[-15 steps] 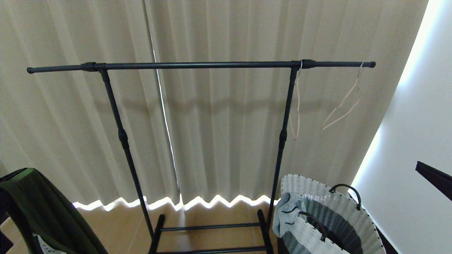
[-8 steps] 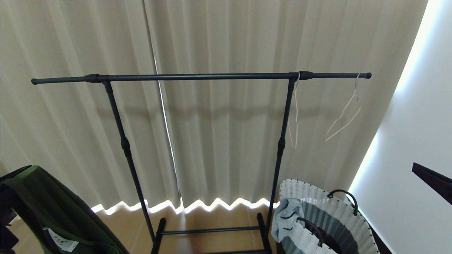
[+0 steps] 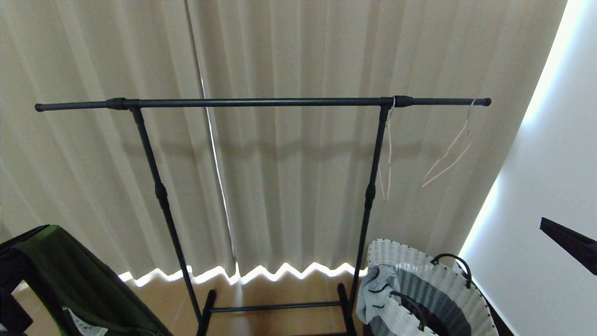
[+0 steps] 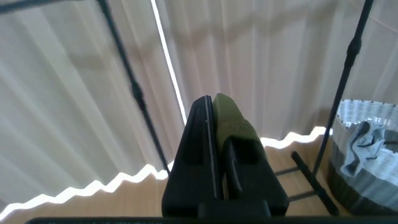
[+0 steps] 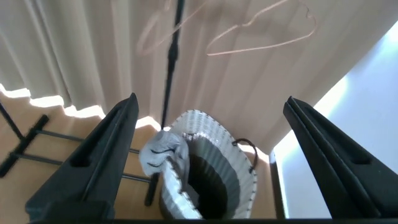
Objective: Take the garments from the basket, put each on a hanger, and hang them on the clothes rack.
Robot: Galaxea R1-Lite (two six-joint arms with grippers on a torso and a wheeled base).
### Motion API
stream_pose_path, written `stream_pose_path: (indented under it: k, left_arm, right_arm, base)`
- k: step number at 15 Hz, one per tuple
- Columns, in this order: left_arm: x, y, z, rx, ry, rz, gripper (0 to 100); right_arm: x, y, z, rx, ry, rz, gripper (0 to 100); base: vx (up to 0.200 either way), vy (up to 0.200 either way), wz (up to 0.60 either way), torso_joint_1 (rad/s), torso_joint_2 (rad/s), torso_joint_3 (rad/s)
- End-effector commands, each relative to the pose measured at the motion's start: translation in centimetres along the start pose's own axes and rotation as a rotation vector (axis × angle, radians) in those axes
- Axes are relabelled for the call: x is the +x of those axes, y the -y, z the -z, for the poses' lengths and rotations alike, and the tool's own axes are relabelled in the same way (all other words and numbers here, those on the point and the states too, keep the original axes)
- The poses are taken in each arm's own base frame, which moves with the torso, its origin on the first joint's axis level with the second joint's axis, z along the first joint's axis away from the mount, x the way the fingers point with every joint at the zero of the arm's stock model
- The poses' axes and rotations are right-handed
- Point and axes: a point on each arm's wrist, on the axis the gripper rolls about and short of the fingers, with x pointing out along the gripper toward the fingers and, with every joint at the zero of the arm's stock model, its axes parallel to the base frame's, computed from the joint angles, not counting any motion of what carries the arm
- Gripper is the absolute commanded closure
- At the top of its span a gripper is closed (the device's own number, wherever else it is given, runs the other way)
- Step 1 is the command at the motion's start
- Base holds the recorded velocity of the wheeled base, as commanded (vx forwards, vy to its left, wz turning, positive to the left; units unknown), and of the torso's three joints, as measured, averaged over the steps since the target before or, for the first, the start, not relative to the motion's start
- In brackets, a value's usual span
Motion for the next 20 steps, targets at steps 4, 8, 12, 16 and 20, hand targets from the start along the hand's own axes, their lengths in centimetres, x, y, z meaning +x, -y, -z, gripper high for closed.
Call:
stream_pose_path:
  k: [4, 8, 12, 16, 20]
  left_arm:
    - [0.01, 0.07, 0.16, 0.0, -0.003, 0.018, 100]
    - [0.01, 0.07, 0.16, 0.002, -0.003, 0.018, 100]
    - [0.01, 0.05, 0.06, -0.001, 0.002, 0.017, 100]
    - [0.07, 0.08, 0.14, -0.001, -0.004, 0.019, 100]
    - [0.07, 0.08, 0.14, -0.001, -0.004, 0.019, 100]
  right_arm:
    - [0.07, -0.04, 0.14, 0.0, -0.007, -0.003, 0]
    - [0.07, -0.03, 0.1, 0.0, -0.006, -0.002, 0]
    - [0.1, -0.02, 0.05, 0.0, -0.004, -0.002, 0]
    - [0.1, -0.02, 0.05, 0.0, -0.004, -0.002, 0]
    - [0.39, 0.02, -0.04, 0.0, -0.012, -0.003, 0]
  base:
    - [0.0, -0.2, 0.0, 0.011, 0.0, -0.001]
    - [0.0, -0.2, 0.0, 0.005, 0.0, 0.0]
    - [0.0, 0.0, 0.0, 0.0, 0.0, 0.0]
    - [0.1, 0.0, 0.0, 0.002, 0.0, 0.001]
    - [0.2, 0.0, 0.0, 0.003, 0.0, 0.001]
